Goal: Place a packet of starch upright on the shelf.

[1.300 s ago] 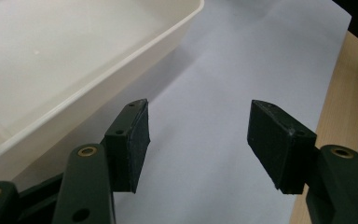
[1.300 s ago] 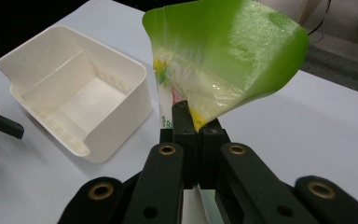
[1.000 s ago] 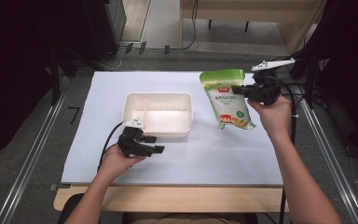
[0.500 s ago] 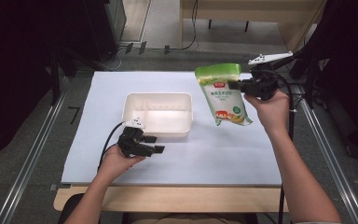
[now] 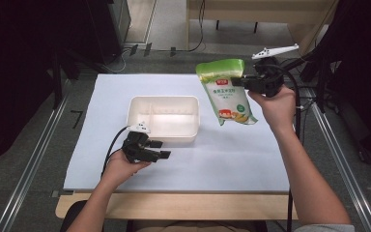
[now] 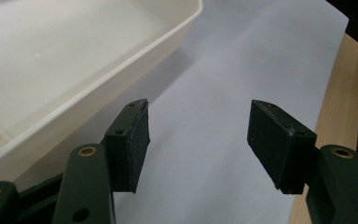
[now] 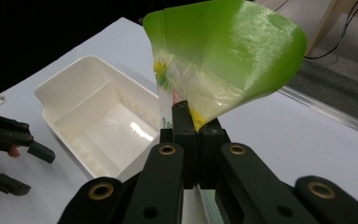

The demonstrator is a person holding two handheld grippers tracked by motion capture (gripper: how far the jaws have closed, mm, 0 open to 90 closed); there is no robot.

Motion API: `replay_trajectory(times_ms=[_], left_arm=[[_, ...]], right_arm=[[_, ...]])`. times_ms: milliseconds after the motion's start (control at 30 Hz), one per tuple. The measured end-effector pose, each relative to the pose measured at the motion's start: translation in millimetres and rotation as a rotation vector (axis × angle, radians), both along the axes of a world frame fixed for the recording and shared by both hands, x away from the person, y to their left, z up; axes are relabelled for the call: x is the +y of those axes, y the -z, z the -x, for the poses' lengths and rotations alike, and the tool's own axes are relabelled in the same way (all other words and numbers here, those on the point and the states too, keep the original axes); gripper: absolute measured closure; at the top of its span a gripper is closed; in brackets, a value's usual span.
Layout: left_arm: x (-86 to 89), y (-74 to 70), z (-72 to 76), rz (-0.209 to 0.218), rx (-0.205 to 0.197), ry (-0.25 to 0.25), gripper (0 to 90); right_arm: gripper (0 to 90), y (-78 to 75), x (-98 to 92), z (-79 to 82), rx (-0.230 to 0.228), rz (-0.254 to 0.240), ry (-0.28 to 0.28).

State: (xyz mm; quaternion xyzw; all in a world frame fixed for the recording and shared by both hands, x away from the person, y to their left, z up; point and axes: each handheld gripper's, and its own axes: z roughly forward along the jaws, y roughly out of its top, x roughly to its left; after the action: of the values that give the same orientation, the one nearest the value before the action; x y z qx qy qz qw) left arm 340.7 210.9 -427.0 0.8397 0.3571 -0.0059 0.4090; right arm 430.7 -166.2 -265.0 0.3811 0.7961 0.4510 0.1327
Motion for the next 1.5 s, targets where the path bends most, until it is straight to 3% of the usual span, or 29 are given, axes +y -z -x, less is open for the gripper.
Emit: replay_trajectory(times_ms=[833,1133,1500], left_arm=[[0.5,-0.3,0.0,0.004,0.0,0.003,39.6],[0.8,-0.6,0.0,0.009,0.005,0.003,39.6],[1.6,-1.1,0.2,0.01,0.004,0.0,39.6]], right_arm=[[90.0,-37.6,32.9,-12.0,-0.029,0.022,-0.037],[90.0,-49.5,54.6,-17.6,-0.039,0.023,-0.055],[90.0,-50.0,89.9,-25.8,-0.029,0.033,-0.098]])
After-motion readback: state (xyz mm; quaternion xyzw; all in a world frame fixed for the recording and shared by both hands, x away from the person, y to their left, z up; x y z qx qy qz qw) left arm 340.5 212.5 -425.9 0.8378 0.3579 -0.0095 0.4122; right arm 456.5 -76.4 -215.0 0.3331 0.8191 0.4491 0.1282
